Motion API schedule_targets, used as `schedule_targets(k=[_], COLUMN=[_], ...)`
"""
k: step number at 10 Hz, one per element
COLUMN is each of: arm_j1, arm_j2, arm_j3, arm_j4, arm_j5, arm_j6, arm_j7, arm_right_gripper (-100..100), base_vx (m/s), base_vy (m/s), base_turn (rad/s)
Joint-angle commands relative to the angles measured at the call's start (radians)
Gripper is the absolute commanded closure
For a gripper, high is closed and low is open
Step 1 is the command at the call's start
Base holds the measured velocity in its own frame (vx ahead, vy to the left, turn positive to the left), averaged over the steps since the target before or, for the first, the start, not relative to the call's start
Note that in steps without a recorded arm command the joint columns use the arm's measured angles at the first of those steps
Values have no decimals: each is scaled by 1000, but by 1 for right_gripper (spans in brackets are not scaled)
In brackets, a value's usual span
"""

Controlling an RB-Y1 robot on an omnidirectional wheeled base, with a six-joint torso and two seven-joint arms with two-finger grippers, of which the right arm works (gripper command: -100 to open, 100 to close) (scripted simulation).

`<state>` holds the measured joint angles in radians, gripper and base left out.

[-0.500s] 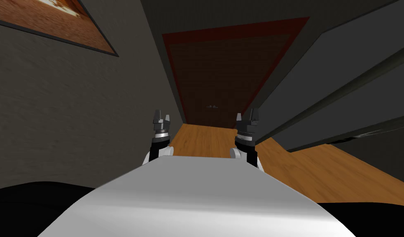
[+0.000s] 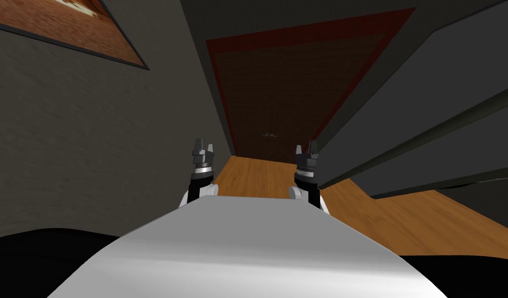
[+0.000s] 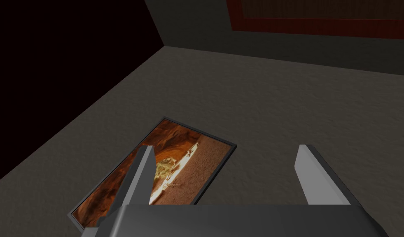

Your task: Pull the door open

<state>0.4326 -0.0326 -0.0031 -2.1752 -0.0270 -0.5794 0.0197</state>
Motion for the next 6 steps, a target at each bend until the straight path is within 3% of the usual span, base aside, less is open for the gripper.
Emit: schedule_targets(k=[1, 6], arm_j1=[-7, -28], arm_j2=[-10, -36], arm_j3=[-6, -26], arm_j4=[46, 152], arm_j5=[-8, -31], arm_j6=[-11, -34], arm_j7=[-4, -18], arm_right_gripper=[-100, -100], base_vx=[104, 97], base_vy=[-2, -1], base_turn=[118, 67])
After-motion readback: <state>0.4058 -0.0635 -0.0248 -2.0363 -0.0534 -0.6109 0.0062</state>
